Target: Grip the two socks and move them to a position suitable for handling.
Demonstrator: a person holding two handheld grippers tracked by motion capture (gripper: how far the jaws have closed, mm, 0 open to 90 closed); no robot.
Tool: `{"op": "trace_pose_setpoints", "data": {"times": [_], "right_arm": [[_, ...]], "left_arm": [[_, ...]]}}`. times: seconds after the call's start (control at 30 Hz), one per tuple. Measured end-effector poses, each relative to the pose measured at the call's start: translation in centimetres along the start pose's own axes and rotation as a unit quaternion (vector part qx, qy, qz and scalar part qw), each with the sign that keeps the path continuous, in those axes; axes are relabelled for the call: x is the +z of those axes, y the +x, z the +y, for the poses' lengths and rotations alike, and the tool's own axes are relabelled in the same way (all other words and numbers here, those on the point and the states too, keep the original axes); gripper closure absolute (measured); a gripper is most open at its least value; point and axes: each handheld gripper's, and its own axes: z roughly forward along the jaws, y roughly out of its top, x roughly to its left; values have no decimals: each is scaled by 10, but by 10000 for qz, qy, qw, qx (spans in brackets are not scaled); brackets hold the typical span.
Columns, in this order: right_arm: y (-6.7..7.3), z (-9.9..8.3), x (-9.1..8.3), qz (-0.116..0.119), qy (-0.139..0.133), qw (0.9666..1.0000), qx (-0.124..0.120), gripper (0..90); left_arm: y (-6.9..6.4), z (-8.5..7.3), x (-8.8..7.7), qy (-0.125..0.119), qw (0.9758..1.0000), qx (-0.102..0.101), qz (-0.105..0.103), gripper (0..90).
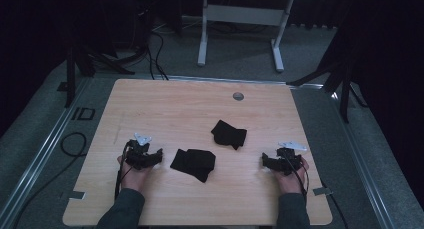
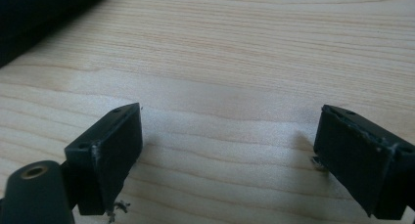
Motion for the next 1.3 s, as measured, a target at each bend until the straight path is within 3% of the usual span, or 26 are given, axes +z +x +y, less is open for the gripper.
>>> {"op": "trace_pose_setpoints", "data": {"times": [0.4,0.57,0.73,0.93,1.13,1.3], "right_arm": [[2,2,-5,89,245,9996,-90,144],[6,6,-12,299,392,9987,-133,302],[16,10,-22,635,358,9962,-470,487],[31,15,-26,703,329,9940,-772,634],[46,21,-34,887,225,9907,-1008,725],[63,23,-42,1035,291,9847,-1372,774]], "left_arm": [[0,1,0,31,10000,56,-49,325],[-2,2,-2,83,9998,129,-110,356],[-4,2,-3,96,9997,166,-172,444],[-7,2,-5,112,9995,211,-224,534],[-9,1,-6,98,9993,244,-257,575],[-10,-1,-8,99,9990,303,-318,610]]}}
